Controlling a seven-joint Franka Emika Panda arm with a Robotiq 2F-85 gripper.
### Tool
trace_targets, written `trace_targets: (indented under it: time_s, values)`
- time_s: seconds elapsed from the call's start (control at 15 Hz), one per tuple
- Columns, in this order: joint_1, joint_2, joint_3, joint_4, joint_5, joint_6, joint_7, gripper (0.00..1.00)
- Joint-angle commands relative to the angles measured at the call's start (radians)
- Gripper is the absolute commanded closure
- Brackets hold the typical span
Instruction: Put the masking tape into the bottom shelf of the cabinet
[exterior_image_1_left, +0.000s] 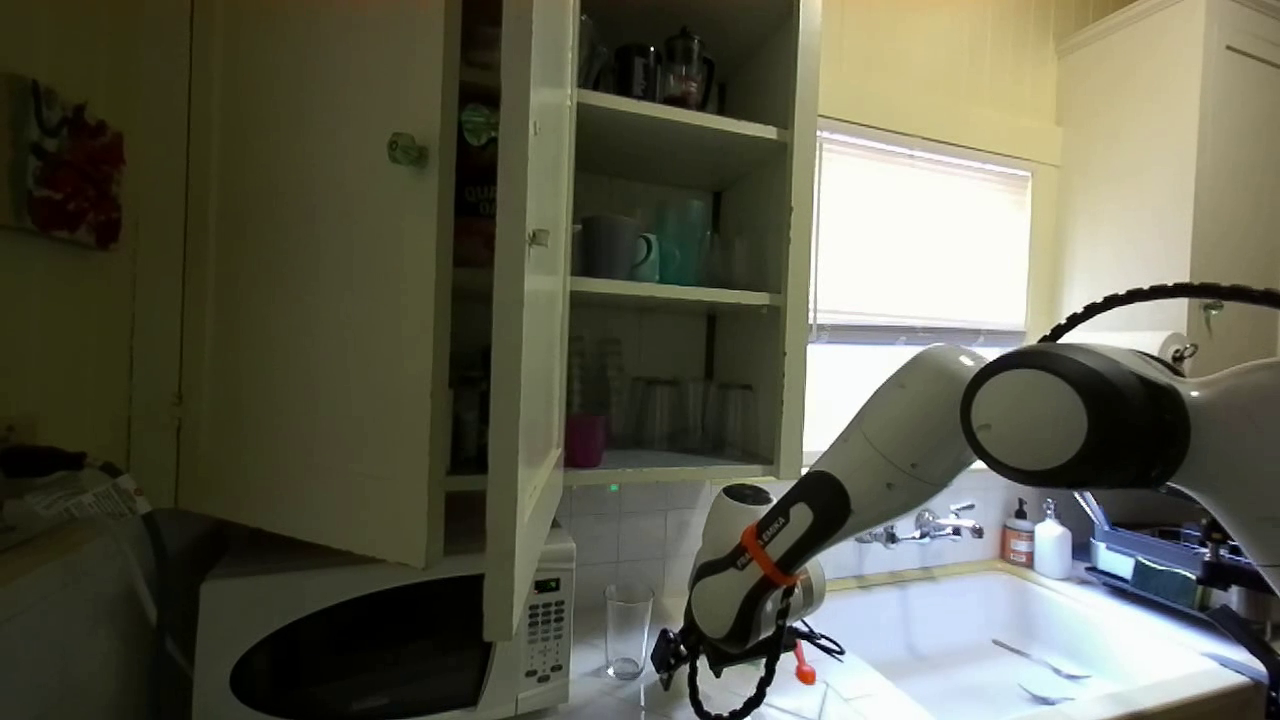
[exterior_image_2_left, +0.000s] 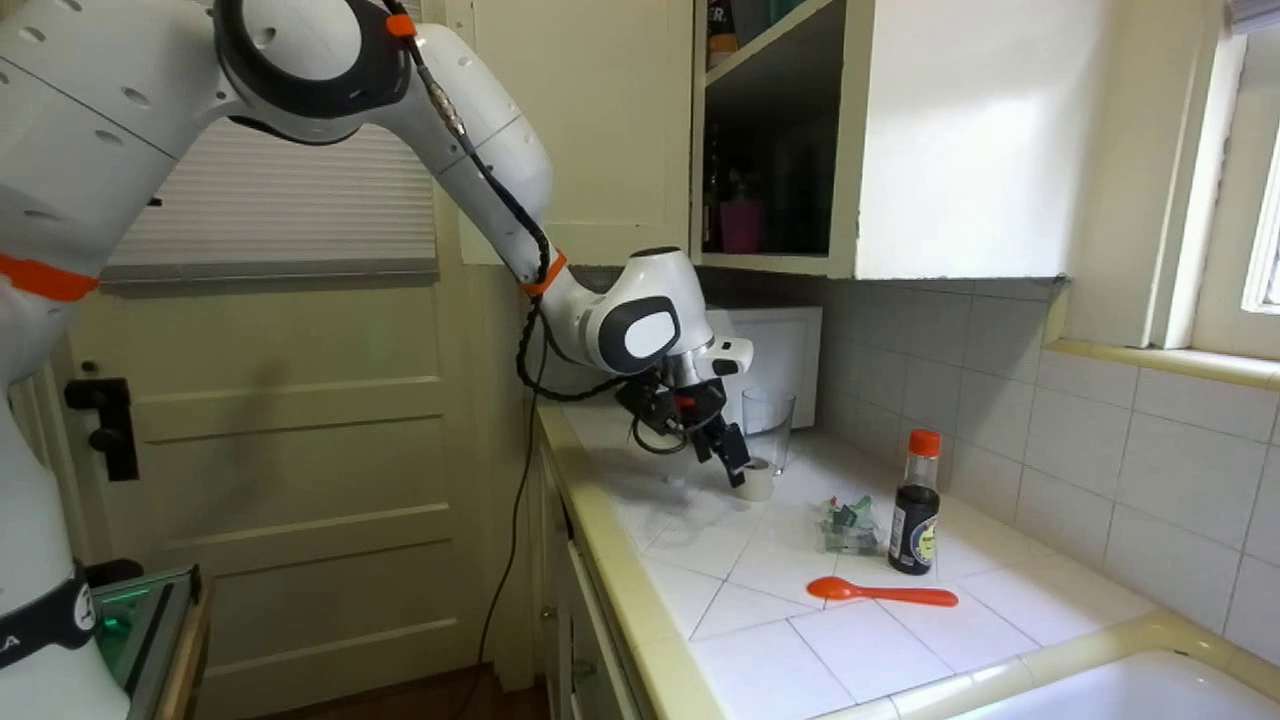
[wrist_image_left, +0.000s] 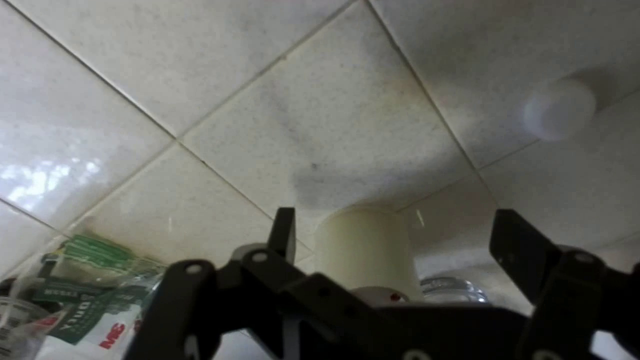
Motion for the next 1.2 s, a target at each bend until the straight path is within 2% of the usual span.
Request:
trace_targets:
  time_s: [0.0,0.33,0.73,0.87,0.93,1.0,1.13]
  values:
    - [0.029,0.073,-0.036,0.09,-0.041,0.009,-0.097,0.0]
    - [0.064,0.126,-0.085,0.164,-0.096,0.033,-0.123,0.0]
    - [0.053,0.218,-0.083,0.249,-0.066,0.098,-0.115,0.0]
    - [0.063,0.233,-0.095,0.262,-0.063,0.119,-0.106,0.04]
    - [0.068,0.233,-0.098,0.259,-0.063,0.121,-0.106,0.0]
    - [0.075,0.234,-0.103,0.257,-0.063,0.122,-0.102,0.02]
    - [0.086,0.222,-0.107,0.239,-0.06,0.122,-0.091,0.0]
